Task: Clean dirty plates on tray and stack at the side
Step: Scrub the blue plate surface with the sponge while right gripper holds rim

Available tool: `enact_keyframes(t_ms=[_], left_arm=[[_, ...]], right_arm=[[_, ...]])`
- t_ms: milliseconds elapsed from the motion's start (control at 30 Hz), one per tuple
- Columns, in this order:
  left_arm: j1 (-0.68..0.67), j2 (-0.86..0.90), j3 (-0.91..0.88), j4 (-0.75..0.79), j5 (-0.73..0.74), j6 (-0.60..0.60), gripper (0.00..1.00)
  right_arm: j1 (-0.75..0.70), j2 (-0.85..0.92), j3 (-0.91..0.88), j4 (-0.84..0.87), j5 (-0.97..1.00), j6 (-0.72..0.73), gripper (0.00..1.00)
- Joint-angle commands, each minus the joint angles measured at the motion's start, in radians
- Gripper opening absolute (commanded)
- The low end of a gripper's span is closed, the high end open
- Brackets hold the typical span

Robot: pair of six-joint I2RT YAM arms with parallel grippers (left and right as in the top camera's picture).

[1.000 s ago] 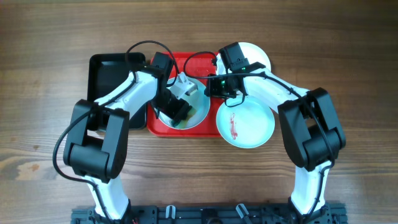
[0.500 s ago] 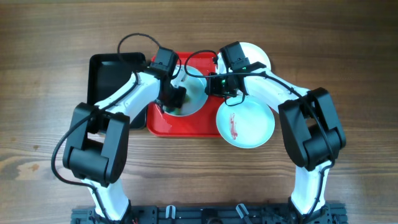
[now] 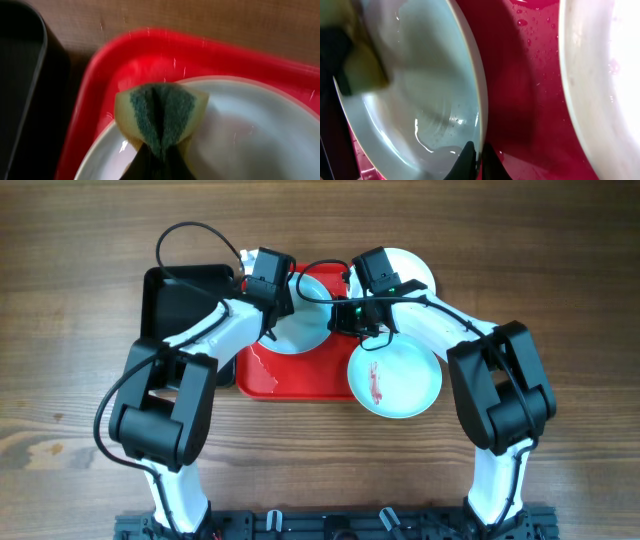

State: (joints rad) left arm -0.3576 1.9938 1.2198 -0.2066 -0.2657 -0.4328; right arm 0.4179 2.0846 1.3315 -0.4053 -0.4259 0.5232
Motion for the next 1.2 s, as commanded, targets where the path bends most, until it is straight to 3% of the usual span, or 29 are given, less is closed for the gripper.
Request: enact_keyframes(t_ms=[0,133,200,400,633,733,867,1067,1100,1167], left_arm=[[-0.007,0.018,-0.008,0.055,-0.091,-0.051,0.04],[-0.007,0.018,-0.008,0.015,0.014,-0.009,0.04],[-0.007,0.018,-0.008,-0.020,0.214,0.092,0.04],[-0.006,0.018,-0.008,-0.037,0.695,0.220,0.04],[0.026,0.017,-0.008,-0.081,0.969,0.296,0.04],[0.048,0.017,-0.008,-0.137,0.953,0.295,0.04],[0.081,0.017,-0.008,-0.261,0.812,0.294,0.04],[0.098,0.017,-0.008,-0.344,0.401,0.288,0.04],[0.098,0.016,-0.008,-0.335,0.238,0.235,0.04],[0.098,0.017,-0.008,-0.317,0.114,0.176,0.04]], right_arm=[[0.005,0.024,-0.002,-0.024,-0.017,-0.026,0.04],[0.005,0.024,-0.002,-0.024,-0.017,-0.026,0.04],[0.005,0.024,-0.002,-0.024,-0.017,-0.026,0.04],[0.005,0.024,-0.002,-0.026,-0.018,-0.026,0.04],[0.005,0.024,-0.002,-0.025,-0.017,-0.026,0.04],[0.005,0.024,-0.002,-0.026,-0.017,-0.026,0.04],[0.005,0.024,-0.002,-0.025,-0.017,-0.026,0.04],[0.005,0.024,-0.002,-0.024,-0.017,-0.026,0.04],[0.005,0.024,-0.002,-0.024,-0.017,-0.026,0.04],[0.005,0.024,-0.002,-0.025,-0.017,-0.026,0.04]])
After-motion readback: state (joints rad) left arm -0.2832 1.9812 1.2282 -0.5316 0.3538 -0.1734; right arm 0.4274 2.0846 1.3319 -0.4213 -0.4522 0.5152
